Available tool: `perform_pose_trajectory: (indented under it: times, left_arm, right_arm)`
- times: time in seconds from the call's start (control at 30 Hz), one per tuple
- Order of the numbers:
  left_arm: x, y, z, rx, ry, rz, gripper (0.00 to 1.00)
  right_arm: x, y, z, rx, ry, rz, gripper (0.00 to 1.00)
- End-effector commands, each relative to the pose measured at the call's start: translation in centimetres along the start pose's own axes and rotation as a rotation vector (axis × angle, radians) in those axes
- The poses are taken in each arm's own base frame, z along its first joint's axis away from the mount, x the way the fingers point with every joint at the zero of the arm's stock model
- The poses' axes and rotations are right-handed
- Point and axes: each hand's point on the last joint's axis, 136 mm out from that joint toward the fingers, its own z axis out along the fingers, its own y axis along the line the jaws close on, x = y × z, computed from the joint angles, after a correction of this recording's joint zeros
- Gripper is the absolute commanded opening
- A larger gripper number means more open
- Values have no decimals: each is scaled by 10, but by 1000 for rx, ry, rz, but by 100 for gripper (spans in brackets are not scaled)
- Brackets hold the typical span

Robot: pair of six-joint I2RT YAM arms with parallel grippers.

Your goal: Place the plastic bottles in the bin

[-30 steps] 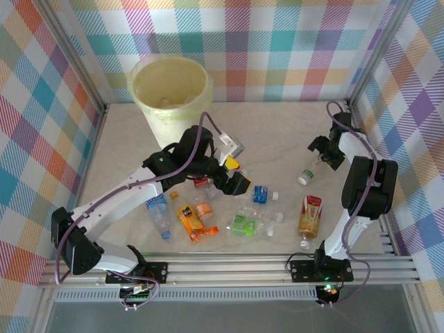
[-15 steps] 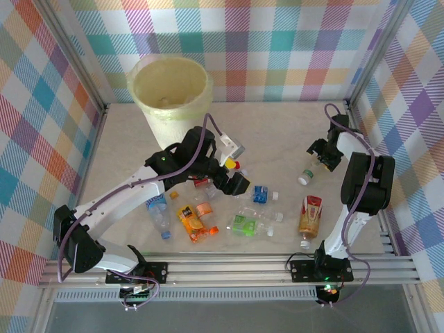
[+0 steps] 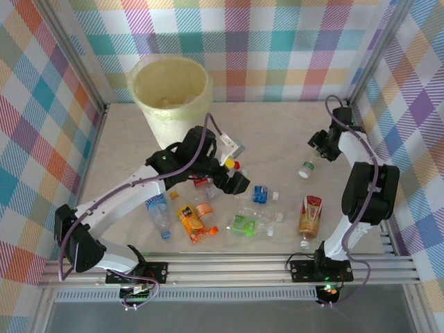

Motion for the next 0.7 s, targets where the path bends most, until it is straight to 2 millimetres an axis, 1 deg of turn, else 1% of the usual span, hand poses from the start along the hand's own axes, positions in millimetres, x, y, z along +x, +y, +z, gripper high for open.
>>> perform_pose_trajectory:
  times: [0.0,0.17,0.23,0.4,0.5,0.67]
  left_arm:
    - [-9,-5,-3,-7,-10,-12,100]
    - [-23,-11,-8,13,-19,-70,100]
    - [-30,-12,-9,20,-19,-94,100]
    - [-37,-13,-8,34,-14,-170,97]
    - [-40,-13,-3,64,-36,-229,92]
    - [-47,-12,13,128,-108,-324,91]
  right_arm:
    - [2,29,-23,-89,-45,-78,59]
    - [22,56,-46,-181,-65,-169,58]
    - [30,63,-54,-211,-70,-200,58]
    - [45,87,-87,-337,-103,-270,57]
    - [55,101,-107,-434,-102,-293,57]
    - [73,129,-148,-666,-89,-300,57]
